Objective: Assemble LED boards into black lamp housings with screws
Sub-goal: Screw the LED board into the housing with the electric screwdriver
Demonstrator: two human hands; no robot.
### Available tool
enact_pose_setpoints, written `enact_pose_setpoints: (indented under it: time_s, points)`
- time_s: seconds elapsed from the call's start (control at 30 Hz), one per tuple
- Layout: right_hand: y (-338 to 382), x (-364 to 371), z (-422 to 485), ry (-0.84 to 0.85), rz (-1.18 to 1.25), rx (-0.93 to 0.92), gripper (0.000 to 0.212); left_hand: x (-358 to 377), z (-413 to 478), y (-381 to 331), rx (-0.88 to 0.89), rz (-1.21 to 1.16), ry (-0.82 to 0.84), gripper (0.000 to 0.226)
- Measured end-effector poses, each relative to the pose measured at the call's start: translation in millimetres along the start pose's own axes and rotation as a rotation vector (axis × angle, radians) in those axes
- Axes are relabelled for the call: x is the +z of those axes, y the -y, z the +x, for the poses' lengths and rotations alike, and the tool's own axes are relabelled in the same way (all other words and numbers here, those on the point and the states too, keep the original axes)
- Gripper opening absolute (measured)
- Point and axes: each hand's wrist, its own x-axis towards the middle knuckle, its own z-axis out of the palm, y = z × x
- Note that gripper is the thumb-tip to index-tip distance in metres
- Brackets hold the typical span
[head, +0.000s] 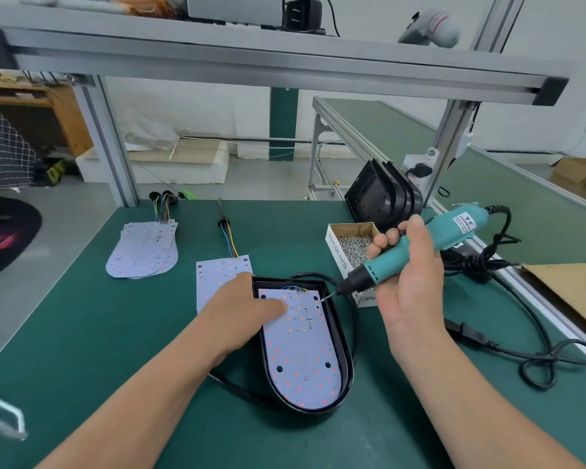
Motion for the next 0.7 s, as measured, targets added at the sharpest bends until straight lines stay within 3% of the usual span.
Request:
enact_pose_setpoints:
  time_s: [0.2, 0.4, 0.7]
  points:
    - [-2.4, -1.6, 0.8, 0.020, -0.043, 0.005, 0.022, 1.1, 1.5, 2.2, -0.018, -0.034, 0.020, 0.045]
    - [-6.0, -1.5, -0.5, 0.080, -0.091, -0.022, 0.021, 2.5, 0.7, 0.5, -0.021, -0.022, -0.012, 0.035]
    - [-6.4, 2.4, -4.3, 0.115, -0.099, -0.031, 0.019, 2.6, 1.8, 2.4, -0.015, -0.005, 0.009, 0.041]
